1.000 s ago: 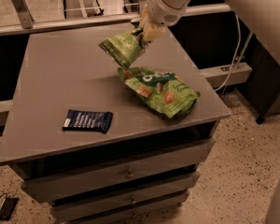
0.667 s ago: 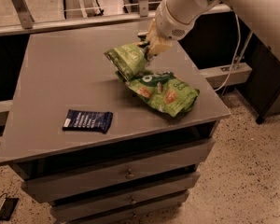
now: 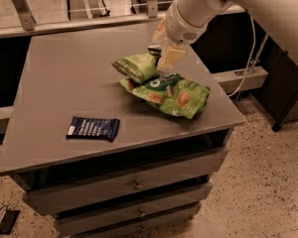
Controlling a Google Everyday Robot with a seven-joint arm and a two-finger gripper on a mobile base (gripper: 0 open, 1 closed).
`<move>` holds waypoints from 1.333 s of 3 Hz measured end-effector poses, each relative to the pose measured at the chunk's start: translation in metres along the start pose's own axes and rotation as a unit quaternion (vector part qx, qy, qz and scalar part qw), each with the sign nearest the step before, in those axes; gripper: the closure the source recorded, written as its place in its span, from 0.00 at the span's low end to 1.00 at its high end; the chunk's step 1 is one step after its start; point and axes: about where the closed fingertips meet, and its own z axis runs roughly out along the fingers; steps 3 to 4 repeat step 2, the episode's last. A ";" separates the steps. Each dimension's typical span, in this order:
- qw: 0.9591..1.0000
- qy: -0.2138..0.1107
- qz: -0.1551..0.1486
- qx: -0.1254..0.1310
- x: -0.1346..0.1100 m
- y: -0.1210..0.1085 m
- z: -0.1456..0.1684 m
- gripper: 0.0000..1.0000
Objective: Move green jalapeno chip bag near green rice chip bag
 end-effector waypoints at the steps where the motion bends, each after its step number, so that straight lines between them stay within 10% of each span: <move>1: 1.000 0.000 -0.001 -0.002 -0.001 0.001 0.002 0.00; 4: 1.000 0.000 -0.001 -0.002 -0.001 0.001 0.002 0.00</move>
Offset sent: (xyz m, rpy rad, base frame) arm 0.0000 0.0011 -0.0013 -0.0005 0.0021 0.0019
